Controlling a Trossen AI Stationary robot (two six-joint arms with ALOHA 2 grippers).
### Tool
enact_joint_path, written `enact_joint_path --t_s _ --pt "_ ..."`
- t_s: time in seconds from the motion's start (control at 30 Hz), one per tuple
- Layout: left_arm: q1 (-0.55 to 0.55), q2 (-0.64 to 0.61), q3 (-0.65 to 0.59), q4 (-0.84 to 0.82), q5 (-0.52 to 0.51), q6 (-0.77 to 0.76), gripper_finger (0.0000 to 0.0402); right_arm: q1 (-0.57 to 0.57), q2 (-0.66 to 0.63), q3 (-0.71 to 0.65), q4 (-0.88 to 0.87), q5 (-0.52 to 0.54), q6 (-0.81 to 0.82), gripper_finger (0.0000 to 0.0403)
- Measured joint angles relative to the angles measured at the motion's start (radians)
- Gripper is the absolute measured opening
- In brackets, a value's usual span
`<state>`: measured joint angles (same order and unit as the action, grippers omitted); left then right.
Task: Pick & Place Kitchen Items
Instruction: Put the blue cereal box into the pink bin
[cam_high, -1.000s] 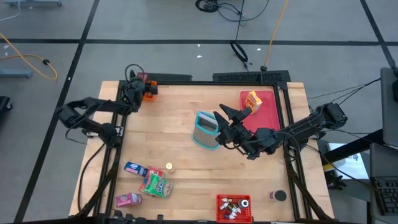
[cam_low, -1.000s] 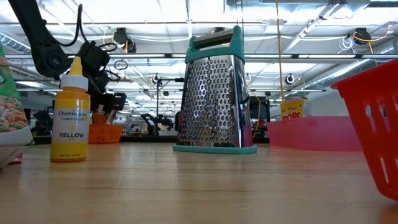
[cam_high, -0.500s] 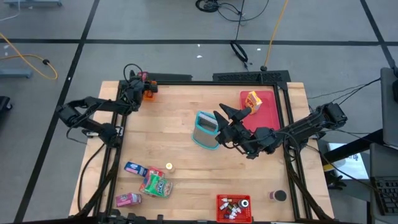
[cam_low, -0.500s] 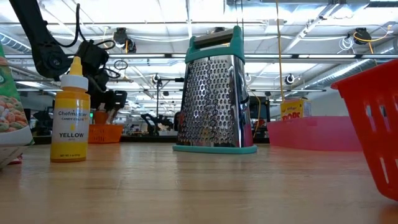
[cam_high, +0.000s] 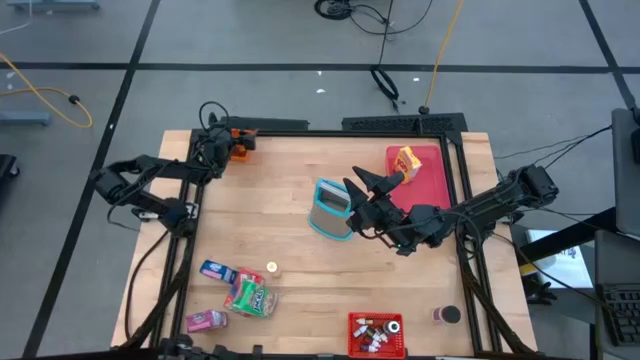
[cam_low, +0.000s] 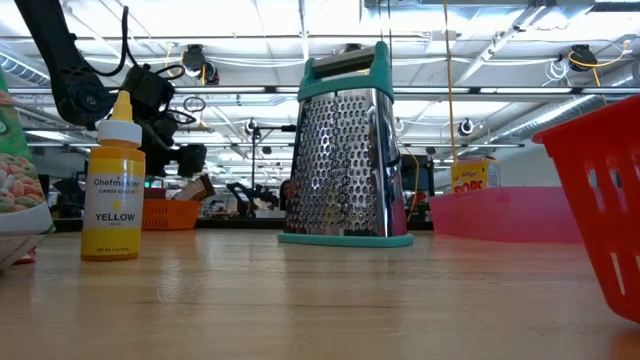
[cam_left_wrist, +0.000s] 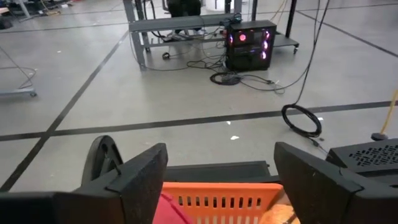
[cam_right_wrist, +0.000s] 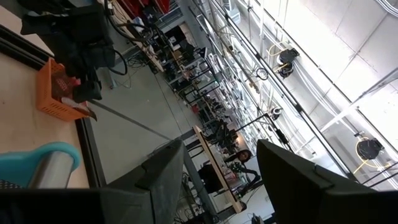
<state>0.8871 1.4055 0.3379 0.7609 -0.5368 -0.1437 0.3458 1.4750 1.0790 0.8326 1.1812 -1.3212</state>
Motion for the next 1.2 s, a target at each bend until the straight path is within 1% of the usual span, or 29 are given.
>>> enact_joint_path --t_s 0.27,0.37,0.43,0.53,0.8,0.93,1.03,1.2 --pt "-0.013 -0.009 0.0 -0.007 0.117 0.019 0.0256 0.0 0.0 0.0 -0.011 0.0 0.005 0.0196" --pt "-0.04 -0.056 0.0 -0.028 0.178 0.051 0.0244 0.001 0.0 0.0 -0.014 0.0 0.012 0.0196" --pt "-0.065 -0.11 0.0 -0.066 0.222 0.053 0.0238 0.006 0.0 0.0 -0.014 0.001 0.036 0.0196" --pt "-0.11 -0.219 0.0 -0.142 0.338 0.057 0.0233 0.016 0.0 0.0 -0.016 0.003 0.053 0.0196" --pt "-0.24 -0.521 0.0 -0.378 0.697 0.035 0.0232 0.039 0.0 0.0 -0.016 0.027 0.058 0.0196" --pt "-0.323 -0.624 0.0 -0.457 0.815 0.034 0.0232 0.057 0.0 0.0 -0.018 0.026 0.08 0.0196" --pt "-0.401 -0.66 0.0 -0.504 0.861 0.034 0.0232 0.07 0.0 0.0 -0.023 0.026 0.098 0.0196" --pt "-0.555 -0.664 0.0 -0.529 0.868 0.033 0.0232 0.093 0.0 0.0 -0.023 0.027 0.11 0.0196"
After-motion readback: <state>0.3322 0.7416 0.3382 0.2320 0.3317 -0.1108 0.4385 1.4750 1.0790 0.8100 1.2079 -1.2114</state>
